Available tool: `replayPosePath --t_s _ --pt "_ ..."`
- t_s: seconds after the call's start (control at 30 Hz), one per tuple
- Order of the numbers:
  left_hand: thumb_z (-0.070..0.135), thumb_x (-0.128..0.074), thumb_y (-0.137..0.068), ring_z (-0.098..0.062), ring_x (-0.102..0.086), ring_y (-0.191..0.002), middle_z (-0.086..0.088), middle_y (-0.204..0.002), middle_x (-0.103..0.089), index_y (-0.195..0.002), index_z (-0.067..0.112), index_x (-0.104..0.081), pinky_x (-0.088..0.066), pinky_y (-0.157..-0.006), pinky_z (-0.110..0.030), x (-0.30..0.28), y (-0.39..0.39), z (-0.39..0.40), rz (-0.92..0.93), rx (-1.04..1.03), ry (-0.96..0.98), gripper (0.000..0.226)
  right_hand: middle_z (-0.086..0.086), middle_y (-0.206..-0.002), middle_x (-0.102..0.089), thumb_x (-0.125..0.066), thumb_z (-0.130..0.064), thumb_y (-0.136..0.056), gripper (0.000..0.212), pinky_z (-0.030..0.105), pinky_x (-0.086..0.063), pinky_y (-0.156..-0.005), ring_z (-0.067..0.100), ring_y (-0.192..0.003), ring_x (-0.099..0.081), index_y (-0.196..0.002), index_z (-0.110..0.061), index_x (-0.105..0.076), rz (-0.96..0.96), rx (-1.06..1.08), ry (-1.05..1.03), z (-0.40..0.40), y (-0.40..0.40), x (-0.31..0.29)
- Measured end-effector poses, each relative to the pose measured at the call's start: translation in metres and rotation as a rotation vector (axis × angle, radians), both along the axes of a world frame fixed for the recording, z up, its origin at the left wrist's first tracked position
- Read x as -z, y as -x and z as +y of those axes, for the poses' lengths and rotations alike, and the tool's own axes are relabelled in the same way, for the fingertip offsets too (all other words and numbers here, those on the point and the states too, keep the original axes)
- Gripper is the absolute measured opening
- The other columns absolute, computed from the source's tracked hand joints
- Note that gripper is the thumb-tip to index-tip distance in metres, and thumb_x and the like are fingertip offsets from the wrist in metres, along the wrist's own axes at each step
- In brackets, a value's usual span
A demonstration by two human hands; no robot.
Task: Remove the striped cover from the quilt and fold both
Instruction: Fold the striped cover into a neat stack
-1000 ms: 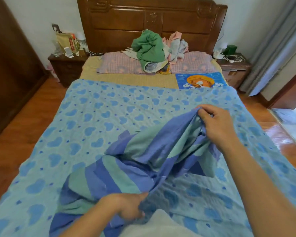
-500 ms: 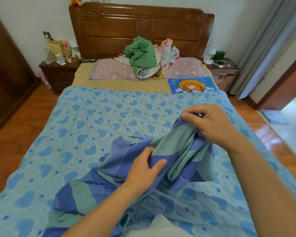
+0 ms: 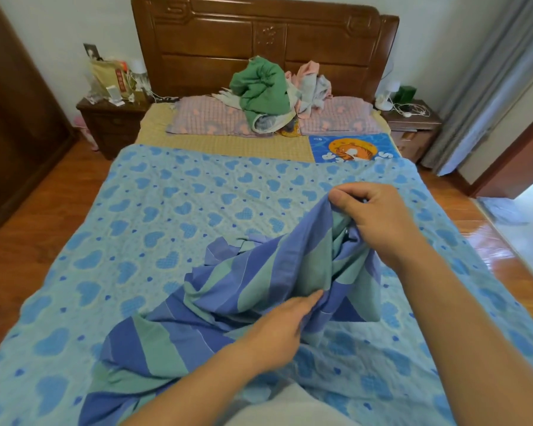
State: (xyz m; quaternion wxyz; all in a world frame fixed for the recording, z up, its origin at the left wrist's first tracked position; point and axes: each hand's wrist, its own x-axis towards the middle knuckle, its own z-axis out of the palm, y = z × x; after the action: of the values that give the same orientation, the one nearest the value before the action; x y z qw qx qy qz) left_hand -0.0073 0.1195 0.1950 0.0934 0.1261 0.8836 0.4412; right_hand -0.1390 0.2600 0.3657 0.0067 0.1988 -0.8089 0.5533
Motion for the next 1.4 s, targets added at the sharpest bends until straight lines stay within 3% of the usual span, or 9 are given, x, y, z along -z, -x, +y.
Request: replayPosePath --t_s 0.07,0.17,0.3,0.6,0.77,0.9,1.0,1.13,1.4 --pt "0.027 -0.044 -0.097 -0.012 -0.06 -0.11 0.011 -0.119 -0.063 -0.125 0.038 -0.056 -0.048 -0.095 -0.027 0.002 0.003 -0.009 0.147 -0.187 -0.03 0.032 -0.019 -0.082 -0.074 -0.069 -0.024 -0.091 0.024 0.009 -0.049 -0.066 -0.006 -0.075 -0.066 -0.072 -0.037 -0.076 -0.007 0.01 0.028 0.002 -0.002 -0.003" --pt "0.039 -0.058 -0.093 -0.006 -0.052 -0.078 0.016 -0.084 -0.048 -0.084 0.036 -0.042 -0.04 -0.066 -0.016 0.007 0.01 -0.023 0.241 -0.613 0.023 0.018 -0.014 -0.085 -0.075 -0.068 -0.026 -0.092 0.019 0.017 -0.054 -0.071 0.0 -0.08 -0.068 -0.076 -0.033 -0.077 -0.027 0.009 0.048 0.003 -0.005 -0.006" --pt "0.053 -0.062 -0.082 -0.01 -0.044 -0.067 0.008 -0.082 -0.045 -0.079 0.034 -0.033 -0.035 -0.056 -0.023 0.011 0.02 -0.028 0.112 -0.729 0.007 0.035 -0.012 -0.083 -0.075 -0.068 -0.025 -0.092 0.017 0.018 -0.055 -0.071 0.001 -0.078 -0.068 -0.079 -0.029 -0.077 -0.024 0.001 0.058 0.0 -0.007 -0.011" --pt "0.011 -0.052 -0.09 -0.023 -0.052 -0.065 -0.001 -0.075 -0.059 -0.079 0.018 -0.05 -0.031 -0.05 -0.033 0.041 0.027 -0.099 -0.018 -0.937 0.206 0.014 -0.017 -0.082 -0.074 -0.068 -0.026 -0.091 0.022 0.02 -0.054 -0.072 -0.003 -0.076 -0.065 -0.074 -0.037 -0.077 0.012 0.152 0.117 0.03 0.007 -0.012" --pt "0.019 -0.055 -0.098 -0.03 -0.062 -0.077 -0.01 -0.082 -0.069 -0.086 0.012 -0.069 -0.039 -0.065 -0.033 -0.013 0.047 -0.183 0.166 -1.028 0.283 0.019 -0.02 -0.079 -0.073 -0.069 -0.025 -0.09 0.025 0.024 -0.051 -0.074 -0.006 -0.073 -0.063 -0.069 -0.037 -0.076 -0.007 0.281 0.119 0.056 0.02 0.005" --pt "0.027 -0.052 -0.097 -0.014 -0.058 -0.081 0.008 -0.081 -0.06 -0.085 0.028 -0.06 -0.039 -0.066 -0.03 -0.111 0.072 -0.193 0.572 -1.154 0.011 0.014 -0.019 -0.075 -0.072 -0.067 -0.025 -0.091 0.023 0.031 -0.052 -0.075 -0.003 -0.072 -0.062 -0.071 -0.035 -0.073 0.009 0.396 0.135 0.059 0.029 0.018" --pt "0.036 -0.044 -0.103 -0.002 -0.047 -0.075 0.019 -0.084 -0.049 -0.09 0.036 -0.047 -0.037 -0.066 -0.017 -0.134 0.053 -0.17 0.891 -0.851 0.019 0.013 -0.007 -0.084 -0.072 -0.065 -0.027 -0.092 0.017 0.038 -0.053 -0.082 0.01 -0.081 -0.063 -0.078 -0.032 -0.073 -0.031 0.445 0.17 0.065 0.033 0.031" --pt "0.037 -0.04 -0.104 -0.035 -0.059 -0.078 -0.001 -0.081 -0.061 -0.098 0.028 -0.043 -0.045 -0.065 -0.043 -0.065 0.02 -0.166 0.331 -0.51 0.47 0.011 -0.01 -0.076 -0.07 -0.066 -0.022 -0.092 0.019 0.033 -0.051 -0.075 0.007 -0.072 -0.061 -0.076 -0.029 -0.073 -0.107 0.449 0.097 0.077 0.031 0.06" --pt "0.006 -0.055 -0.094 -0.017 -0.055 -0.074 -0.002 -0.079 -0.063 -0.075 0.016 -0.059 -0.04 -0.067 -0.032 -0.038 0.015 -0.19 0.049 -0.821 -0.108 0.022 0.003 -0.082 -0.07 -0.062 -0.022 -0.096 0.014 0.035 -0.051 -0.072 0.017 -0.075 -0.062 -0.087 -0.017 -0.073 -0.208 0.45 0.078 0.081 0.025 0.093"
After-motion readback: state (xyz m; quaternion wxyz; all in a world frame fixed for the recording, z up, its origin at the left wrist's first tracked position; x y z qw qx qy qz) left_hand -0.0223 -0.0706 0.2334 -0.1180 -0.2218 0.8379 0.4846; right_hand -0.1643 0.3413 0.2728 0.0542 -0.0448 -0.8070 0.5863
